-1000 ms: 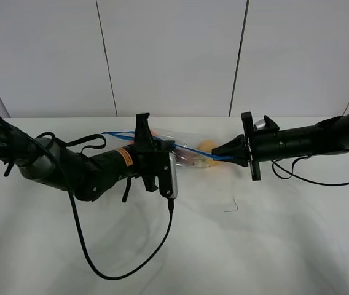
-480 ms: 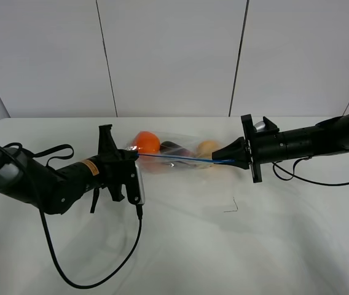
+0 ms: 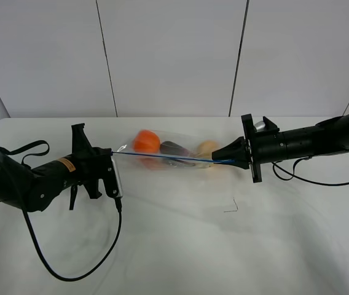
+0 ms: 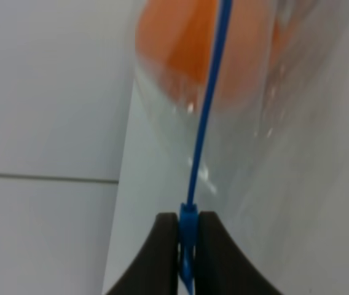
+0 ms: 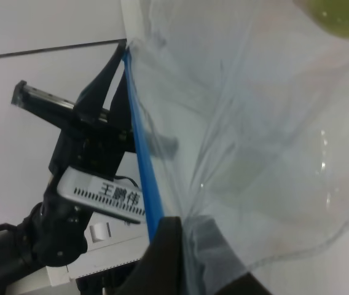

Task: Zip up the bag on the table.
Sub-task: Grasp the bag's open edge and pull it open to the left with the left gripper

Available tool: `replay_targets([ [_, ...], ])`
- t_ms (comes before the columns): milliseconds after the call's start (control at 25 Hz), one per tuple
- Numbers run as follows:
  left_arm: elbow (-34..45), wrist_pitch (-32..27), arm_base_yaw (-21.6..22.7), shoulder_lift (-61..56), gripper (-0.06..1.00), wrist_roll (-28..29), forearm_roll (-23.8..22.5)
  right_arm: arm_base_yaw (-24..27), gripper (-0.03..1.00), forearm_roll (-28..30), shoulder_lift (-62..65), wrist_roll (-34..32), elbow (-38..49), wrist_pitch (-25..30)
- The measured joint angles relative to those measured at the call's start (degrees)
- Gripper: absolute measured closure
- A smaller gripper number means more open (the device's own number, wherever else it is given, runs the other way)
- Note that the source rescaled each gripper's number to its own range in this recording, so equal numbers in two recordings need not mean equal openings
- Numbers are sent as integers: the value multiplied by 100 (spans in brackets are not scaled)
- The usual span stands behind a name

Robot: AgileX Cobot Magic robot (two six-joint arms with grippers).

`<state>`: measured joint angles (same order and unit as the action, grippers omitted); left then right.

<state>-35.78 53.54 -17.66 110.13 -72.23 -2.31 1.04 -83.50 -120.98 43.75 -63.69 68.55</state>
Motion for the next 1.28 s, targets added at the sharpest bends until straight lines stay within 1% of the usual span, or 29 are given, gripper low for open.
replay_targets([
  [400,0,-13,81,0,94,0,45,0,97,0,0,0,0,5],
  [560,0,-17,107,0,94,0,109,0,97,5,0,0,0,5],
  [760,0,-17,100,0,94,-2,297,0,97,-18,0,0,0,5],
  [1000,0,-17,100,0,93,-2,303,0,97,-39,0,0,0,6],
  [1040,0,-17,100,0,91,-2,308,0,97,-39,0,0,0,6],
  [1120,0,-23,107,0,81,-2,492,0,97,6,0,0,0,12],
  [1200,0,-28,125,0,64,5,627,0,97,24,0,0,0,13],
  [1280,0,-59,125,0,46,33,633,0,97,24,0,0,0,18],
])
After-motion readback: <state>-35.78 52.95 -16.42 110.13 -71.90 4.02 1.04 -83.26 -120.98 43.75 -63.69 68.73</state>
